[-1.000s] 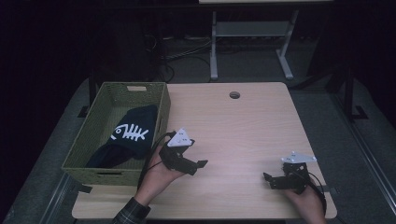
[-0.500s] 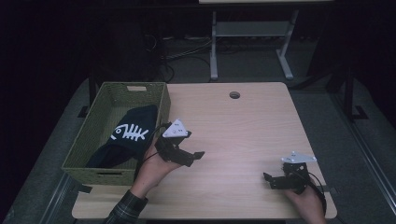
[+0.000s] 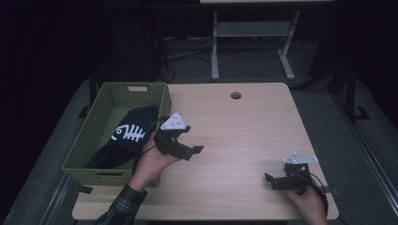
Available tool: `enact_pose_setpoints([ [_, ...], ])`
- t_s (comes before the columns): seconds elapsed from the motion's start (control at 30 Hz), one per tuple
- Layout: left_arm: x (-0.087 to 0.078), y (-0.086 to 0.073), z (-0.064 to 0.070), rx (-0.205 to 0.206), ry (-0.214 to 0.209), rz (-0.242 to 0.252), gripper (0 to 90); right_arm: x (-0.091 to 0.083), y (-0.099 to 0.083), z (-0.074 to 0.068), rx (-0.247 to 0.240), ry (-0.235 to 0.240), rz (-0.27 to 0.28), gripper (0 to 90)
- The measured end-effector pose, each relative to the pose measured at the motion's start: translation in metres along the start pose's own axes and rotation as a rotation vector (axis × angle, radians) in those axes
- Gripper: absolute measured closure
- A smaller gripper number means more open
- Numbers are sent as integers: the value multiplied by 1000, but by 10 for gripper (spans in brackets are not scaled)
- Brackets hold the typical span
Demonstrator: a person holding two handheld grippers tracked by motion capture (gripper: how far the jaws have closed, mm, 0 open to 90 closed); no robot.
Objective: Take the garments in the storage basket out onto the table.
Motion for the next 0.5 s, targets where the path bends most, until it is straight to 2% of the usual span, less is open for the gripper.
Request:
enact_pose_setpoints([
  [0.23, -3, 5, -7, -10, 9, 1, 140, 0, 0, 0, 0, 0, 0, 20],
  [0.3, -6, 7, -10, 1, 16, -5, 140, 0, 0, 0, -1, 0, 0, 20],
  [0.5, -11, 11, -16, 2, 28, -7, 140, 0, 0, 0, 0, 0, 1, 20],
])
Point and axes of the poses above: each handheld gripper's, and its own axes: x roughly forward along the jaws, y roughly out of its top, z roughly to its right, the point moved 7 cm from there along x, roughly forward along the jaws, and after that the axes turned 11 degrees about z, right-handed, at the moved point
